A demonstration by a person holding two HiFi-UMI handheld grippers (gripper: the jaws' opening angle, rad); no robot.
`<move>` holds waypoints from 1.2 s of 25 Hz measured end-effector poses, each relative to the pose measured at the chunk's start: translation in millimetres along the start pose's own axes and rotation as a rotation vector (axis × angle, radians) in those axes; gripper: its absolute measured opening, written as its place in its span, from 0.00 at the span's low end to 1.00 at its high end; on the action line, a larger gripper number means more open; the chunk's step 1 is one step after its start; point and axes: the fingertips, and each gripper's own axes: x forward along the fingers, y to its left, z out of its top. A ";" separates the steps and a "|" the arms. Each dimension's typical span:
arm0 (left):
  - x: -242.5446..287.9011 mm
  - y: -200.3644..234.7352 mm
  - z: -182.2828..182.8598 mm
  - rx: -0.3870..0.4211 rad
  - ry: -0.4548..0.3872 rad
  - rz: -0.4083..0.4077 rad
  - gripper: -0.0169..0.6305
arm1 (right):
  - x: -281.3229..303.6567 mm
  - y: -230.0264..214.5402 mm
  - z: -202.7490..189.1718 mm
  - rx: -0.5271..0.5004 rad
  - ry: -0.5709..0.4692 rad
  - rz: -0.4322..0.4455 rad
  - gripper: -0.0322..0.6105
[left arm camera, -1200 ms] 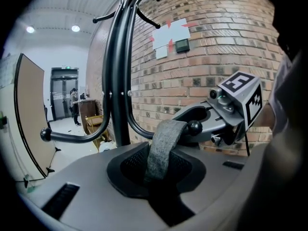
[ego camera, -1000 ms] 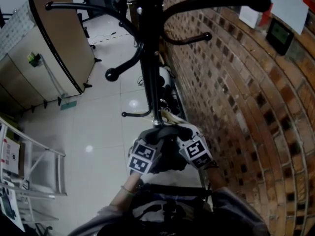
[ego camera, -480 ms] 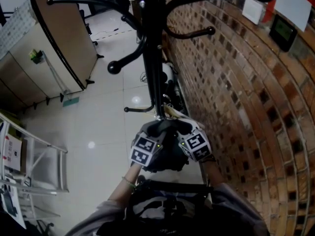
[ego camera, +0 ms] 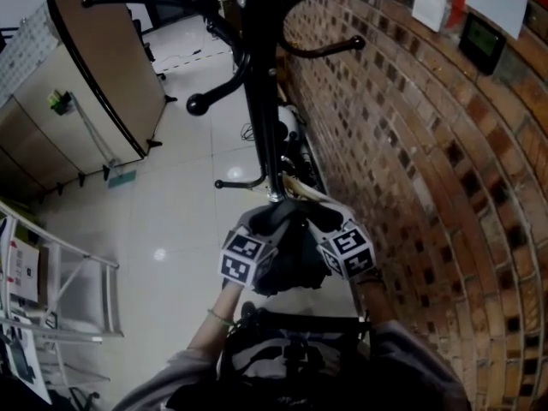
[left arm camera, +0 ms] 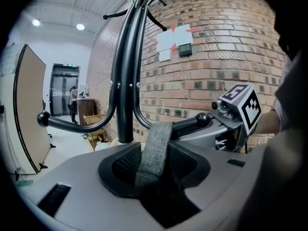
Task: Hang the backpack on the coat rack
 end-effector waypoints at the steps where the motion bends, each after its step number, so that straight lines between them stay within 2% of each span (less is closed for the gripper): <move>1: -4.2 -0.4 -0.4 -0.010 -0.002 0.004 0.26 | -5.8 0.2 -1.8 0.006 0.000 0.000 0.29; 6: -23.3 -1.5 -6.2 -0.093 -0.047 0.004 0.26 | -30.7 3.7 -15.3 0.073 -0.023 -0.032 0.29; 8: -28.2 -2.4 -11.8 -0.117 -0.047 -0.006 0.25 | -35.5 8.8 -19.7 0.114 -0.042 -0.044 0.25; 10: -33.5 -3.4 -16.1 -0.121 -0.047 -0.002 0.19 | -36.6 14.7 -24.8 0.165 -0.055 -0.050 0.23; 12: -40.5 -5.2 -20.6 -0.115 -0.048 0.010 0.06 | -36.1 24.1 -31.2 0.221 -0.060 -0.050 0.20; 15: -46.7 -10.5 -28.9 -0.120 -0.037 -0.003 0.05 | -34.4 43.6 -33.2 0.289 -0.084 -0.023 0.16; 19: -53.4 -15.5 -38.8 -0.139 -0.023 -0.010 0.04 | -32.9 62.0 -33.4 0.322 -0.100 -0.026 0.09; 25: -69.6 -21.6 -49.2 -0.173 -0.017 -0.023 0.04 | -35.4 84.8 -26.5 0.383 -0.142 -0.017 0.07; 30: -73.7 -29.7 -58.3 -0.186 -0.010 -0.041 0.04 | -37.8 93.4 -27.1 0.384 -0.149 -0.012 0.07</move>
